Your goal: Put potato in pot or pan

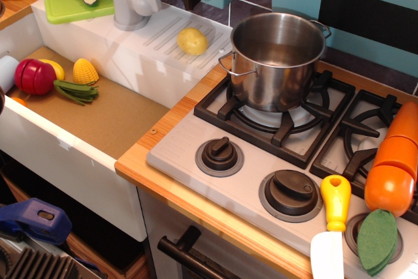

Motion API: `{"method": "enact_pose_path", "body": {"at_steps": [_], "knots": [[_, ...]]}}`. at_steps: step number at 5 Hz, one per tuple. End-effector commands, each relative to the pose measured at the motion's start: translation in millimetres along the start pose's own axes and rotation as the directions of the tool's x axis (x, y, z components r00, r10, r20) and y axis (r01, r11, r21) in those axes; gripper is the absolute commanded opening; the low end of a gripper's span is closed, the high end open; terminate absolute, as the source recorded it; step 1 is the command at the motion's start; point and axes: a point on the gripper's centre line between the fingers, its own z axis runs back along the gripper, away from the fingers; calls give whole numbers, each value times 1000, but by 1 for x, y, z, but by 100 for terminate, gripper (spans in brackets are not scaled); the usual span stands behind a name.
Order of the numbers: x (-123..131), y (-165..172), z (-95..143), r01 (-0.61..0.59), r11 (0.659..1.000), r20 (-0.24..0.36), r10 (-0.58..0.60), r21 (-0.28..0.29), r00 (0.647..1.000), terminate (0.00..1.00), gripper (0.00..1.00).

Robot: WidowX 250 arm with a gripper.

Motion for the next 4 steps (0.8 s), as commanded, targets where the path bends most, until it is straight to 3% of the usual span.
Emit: {"method": "enact_pose_path", "body": {"at_steps": [1, 4], "knots": [[0, 0, 0, 0, 1000, 0, 0, 0, 1000, 0, 100], [1, -6, -31, -23, 999, 70, 25, -32, 997, 0, 100]]}}
